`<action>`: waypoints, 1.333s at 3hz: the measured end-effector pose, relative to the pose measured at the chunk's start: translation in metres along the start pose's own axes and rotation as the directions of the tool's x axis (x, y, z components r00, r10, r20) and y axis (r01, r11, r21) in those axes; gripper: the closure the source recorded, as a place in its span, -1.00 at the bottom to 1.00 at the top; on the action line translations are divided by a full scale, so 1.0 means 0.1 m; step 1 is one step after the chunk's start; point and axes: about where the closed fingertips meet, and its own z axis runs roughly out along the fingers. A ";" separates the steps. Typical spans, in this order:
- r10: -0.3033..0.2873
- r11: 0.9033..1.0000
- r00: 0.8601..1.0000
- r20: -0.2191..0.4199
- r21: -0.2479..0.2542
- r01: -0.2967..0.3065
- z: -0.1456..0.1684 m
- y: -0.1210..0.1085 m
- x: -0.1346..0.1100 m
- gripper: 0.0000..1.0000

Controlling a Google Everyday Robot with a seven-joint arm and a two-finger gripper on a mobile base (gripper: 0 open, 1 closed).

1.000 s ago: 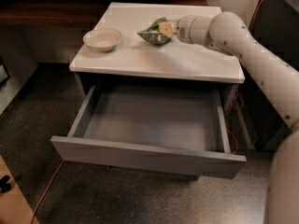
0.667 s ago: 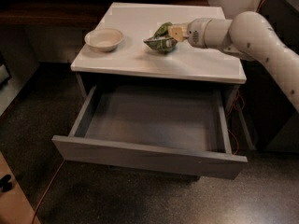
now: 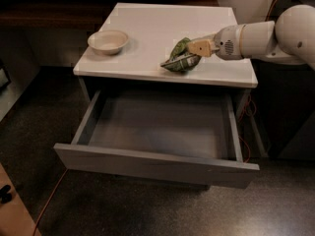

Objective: Place green jalapeno chip bag into top drawer

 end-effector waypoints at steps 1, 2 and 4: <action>0.000 1.000 1.000 -0.015 -0.020 0.000 0.02 0.06 0.04 1.00; -0.016 0.998 1.000 -0.010 -0.061 0.015 0.01 0.14 0.05 1.00; -0.075 0.972 0.996 0.043 -0.218 0.082 -0.34 0.72 0.04 1.00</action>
Offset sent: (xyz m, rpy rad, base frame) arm -0.0233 0.0088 -0.0013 0.0090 -0.0022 0.1133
